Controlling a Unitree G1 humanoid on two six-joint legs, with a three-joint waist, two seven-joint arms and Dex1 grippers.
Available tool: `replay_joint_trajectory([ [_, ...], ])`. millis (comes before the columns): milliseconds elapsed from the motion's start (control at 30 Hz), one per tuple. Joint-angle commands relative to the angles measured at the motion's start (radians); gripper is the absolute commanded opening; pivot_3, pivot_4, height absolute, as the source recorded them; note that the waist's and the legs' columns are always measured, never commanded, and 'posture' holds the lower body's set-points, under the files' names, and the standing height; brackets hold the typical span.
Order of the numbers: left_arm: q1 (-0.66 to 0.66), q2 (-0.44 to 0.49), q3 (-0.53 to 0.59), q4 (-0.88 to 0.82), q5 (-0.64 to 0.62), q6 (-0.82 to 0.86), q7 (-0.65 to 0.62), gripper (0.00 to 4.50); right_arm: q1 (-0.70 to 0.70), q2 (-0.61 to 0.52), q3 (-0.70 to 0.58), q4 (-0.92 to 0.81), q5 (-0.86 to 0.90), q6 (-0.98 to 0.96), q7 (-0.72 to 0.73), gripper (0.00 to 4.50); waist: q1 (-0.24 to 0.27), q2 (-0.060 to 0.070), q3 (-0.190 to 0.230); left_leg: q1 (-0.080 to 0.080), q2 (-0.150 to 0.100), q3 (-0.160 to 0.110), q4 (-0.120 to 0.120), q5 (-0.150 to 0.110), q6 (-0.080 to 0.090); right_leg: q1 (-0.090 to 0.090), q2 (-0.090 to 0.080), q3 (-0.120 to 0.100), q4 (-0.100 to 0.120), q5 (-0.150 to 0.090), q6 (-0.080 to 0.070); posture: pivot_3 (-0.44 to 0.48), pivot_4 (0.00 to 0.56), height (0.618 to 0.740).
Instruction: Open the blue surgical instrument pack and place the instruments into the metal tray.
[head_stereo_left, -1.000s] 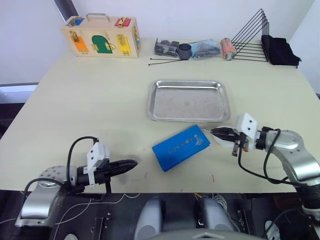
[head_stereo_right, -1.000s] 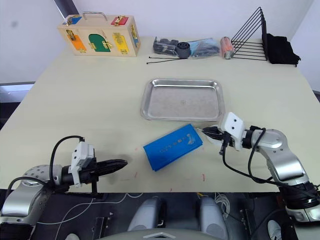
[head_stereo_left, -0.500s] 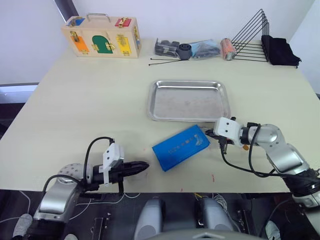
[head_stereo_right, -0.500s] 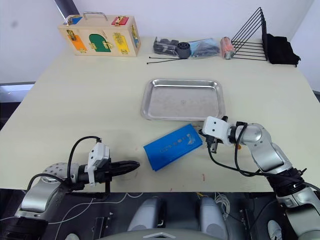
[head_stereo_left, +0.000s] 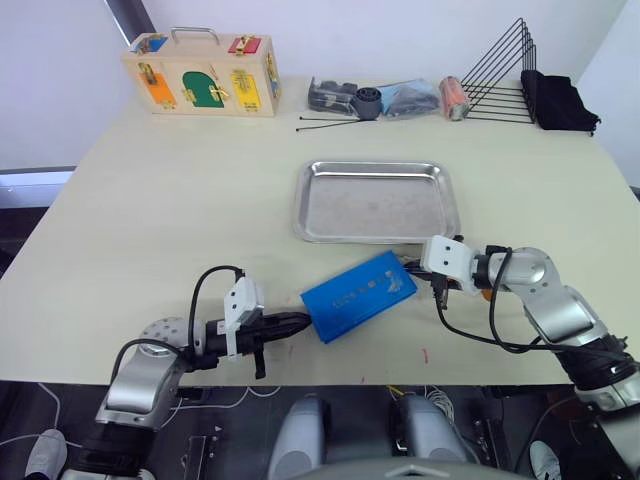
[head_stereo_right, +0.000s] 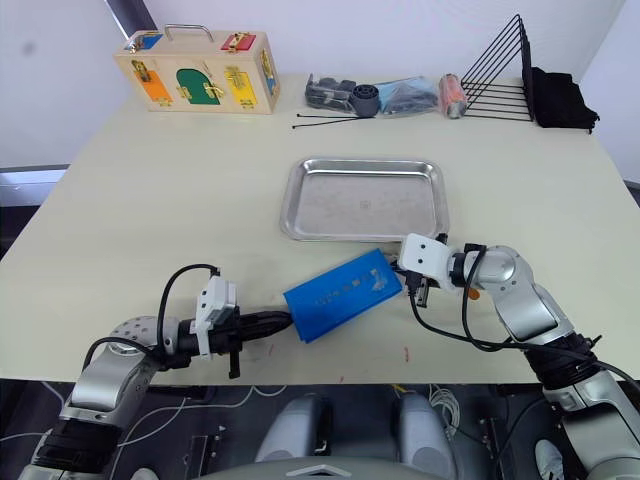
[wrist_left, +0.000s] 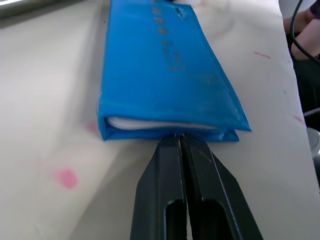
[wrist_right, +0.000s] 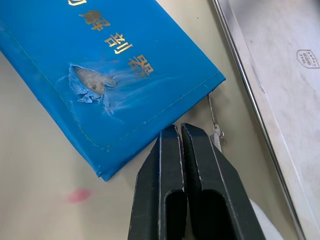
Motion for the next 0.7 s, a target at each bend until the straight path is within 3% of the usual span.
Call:
replay_joint_trajectory([
  [33,-0.013,-0.014,-0.010,0.007,0.002,-0.010,0.006,0.12,0.005,0.005,-0.004,-0.015,0.009,-0.008,0.010,0.11,-0.001,0.000,0.000,0.000,0.000,0.000,0.000,0.000,0.000,0.000,0.000,0.000,0.000,0.000,0.000,0.000,0.150,0.740],
  [433,-0.062,-0.032,-0.014,0.069,0.030,-0.037,0.016,0.12,0.084,-0.008,-0.026,-0.141,0.138,0.064,0.123,0.11,0.001,0.000,0.000,0.000,0.000,0.000,0.000,0.000,0.000,0.000,0.000,0.000,0.000,0.000,0.000,0.000,0.150,0.740],
  [700,-0.190,-0.065,-0.041,0.184,0.080,-0.089,0.003,0.12,0.190,-0.049,-0.082,-0.228,0.208,0.133,0.141,0.11,0.006,0.000,-0.001,0.000,-0.001,-0.001,0.000,0.000,0.000,0.000,0.000,-0.001,0.000,0.000,0.000,0.000,0.150,0.740],
])
